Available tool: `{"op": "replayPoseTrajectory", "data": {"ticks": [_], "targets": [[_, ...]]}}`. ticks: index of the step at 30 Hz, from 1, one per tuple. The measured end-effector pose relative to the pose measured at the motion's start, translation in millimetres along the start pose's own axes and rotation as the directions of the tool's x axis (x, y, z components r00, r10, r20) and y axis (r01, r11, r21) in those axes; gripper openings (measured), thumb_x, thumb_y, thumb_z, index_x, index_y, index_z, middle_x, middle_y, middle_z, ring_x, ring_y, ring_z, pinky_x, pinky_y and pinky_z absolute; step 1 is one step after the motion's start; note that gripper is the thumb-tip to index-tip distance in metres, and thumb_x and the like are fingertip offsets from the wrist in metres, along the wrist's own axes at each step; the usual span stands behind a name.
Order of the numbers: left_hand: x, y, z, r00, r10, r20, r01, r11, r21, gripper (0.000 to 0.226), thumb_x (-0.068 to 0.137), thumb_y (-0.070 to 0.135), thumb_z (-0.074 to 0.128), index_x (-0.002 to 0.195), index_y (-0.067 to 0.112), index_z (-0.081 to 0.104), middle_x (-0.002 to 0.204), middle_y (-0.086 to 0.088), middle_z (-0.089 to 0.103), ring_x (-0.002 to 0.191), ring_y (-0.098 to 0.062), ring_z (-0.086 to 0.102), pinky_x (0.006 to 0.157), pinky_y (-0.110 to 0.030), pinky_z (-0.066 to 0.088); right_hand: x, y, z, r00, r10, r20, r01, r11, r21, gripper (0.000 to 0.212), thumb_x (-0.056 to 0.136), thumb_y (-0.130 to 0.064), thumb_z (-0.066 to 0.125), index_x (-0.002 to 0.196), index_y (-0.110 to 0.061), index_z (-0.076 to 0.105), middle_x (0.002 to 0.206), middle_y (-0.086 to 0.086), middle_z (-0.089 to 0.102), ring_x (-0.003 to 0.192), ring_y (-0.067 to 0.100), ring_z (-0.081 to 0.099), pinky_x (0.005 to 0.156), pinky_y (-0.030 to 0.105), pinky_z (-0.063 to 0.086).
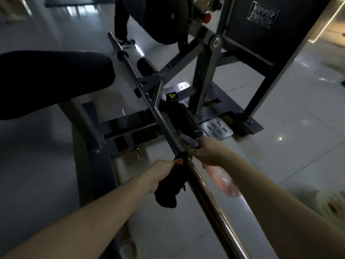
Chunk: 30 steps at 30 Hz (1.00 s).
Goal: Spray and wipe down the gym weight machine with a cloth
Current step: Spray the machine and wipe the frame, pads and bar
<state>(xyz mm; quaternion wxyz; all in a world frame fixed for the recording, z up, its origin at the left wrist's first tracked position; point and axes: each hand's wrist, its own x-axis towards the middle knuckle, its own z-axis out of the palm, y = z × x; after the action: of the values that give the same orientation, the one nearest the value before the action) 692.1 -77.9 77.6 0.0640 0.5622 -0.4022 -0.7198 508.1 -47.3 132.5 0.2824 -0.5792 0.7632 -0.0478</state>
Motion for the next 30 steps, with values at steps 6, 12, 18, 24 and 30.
{"op": "replayPoseTrajectory", "data": {"ticks": [6,12,18,24,30], "targets": [[5,-2,7,0.99,0.143,-0.017,-0.138,0.976,0.166,0.039,0.086,0.037,0.081,0.098,0.001,0.073,0.081,-0.017,0.077,0.067,-0.03,0.074,0.059,-0.036,0.06,18,21,29,0.987,-0.103,-0.126,0.117,0.987,0.106,0.012,0.089,-0.032,0.065,0.083,-0.022,0.063,0.085,0.004,0.065,0.086,0.028,0.064,0.079,0.04,0.051],[-2,-17,28,0.945,0.317,-0.079,-0.237,0.833,0.5,0.017,0.089,0.032,0.078,0.092,0.017,0.07,0.085,-0.001,0.068,0.072,-0.013,0.065,0.063,-0.021,0.054,-22,43,33,0.977,-0.148,-0.152,0.173,0.969,0.173,0.016,0.095,-0.031,0.065,0.087,-0.018,0.067,0.082,0.002,0.065,0.079,0.02,0.065,0.076,0.037,0.054],[-5,-19,32,0.927,0.363,-0.091,-0.241,0.767,0.595,0.025,0.087,0.04,0.078,0.091,0.017,0.068,0.091,0.001,0.067,0.091,-0.016,0.066,0.075,-0.024,0.051,-71,95,50,0.98,-0.166,-0.109,0.191,0.938,0.29,0.006,0.094,-0.012,0.064,0.091,-0.007,0.062,0.082,0.014,0.061,0.065,0.022,0.064,0.064,0.038,0.062],[-5,-23,37,0.923,0.355,-0.152,-0.228,0.819,0.526,0.024,0.083,0.037,0.083,0.088,0.015,0.072,0.091,-0.005,0.074,0.084,-0.019,0.072,0.069,-0.027,0.057,-75,120,75,0.972,-0.094,-0.216,0.166,0.924,0.346,0.012,0.095,-0.013,0.064,0.093,-0.002,0.06,0.079,0.022,0.059,0.063,0.023,0.061,0.062,0.037,0.062],[3,-22,39,0.912,0.371,-0.177,-0.237,0.826,0.511,0.024,0.081,0.036,0.085,0.082,0.017,0.07,0.086,-0.004,0.073,0.078,-0.016,0.07,0.06,-0.023,0.051,-31,102,69,0.957,-0.061,-0.285,0.191,0.87,0.455,0.015,0.079,-0.035,0.065,0.065,-0.03,0.062,0.055,-0.004,0.055,0.058,0.029,0.067,0.061,0.053,0.061]]}}
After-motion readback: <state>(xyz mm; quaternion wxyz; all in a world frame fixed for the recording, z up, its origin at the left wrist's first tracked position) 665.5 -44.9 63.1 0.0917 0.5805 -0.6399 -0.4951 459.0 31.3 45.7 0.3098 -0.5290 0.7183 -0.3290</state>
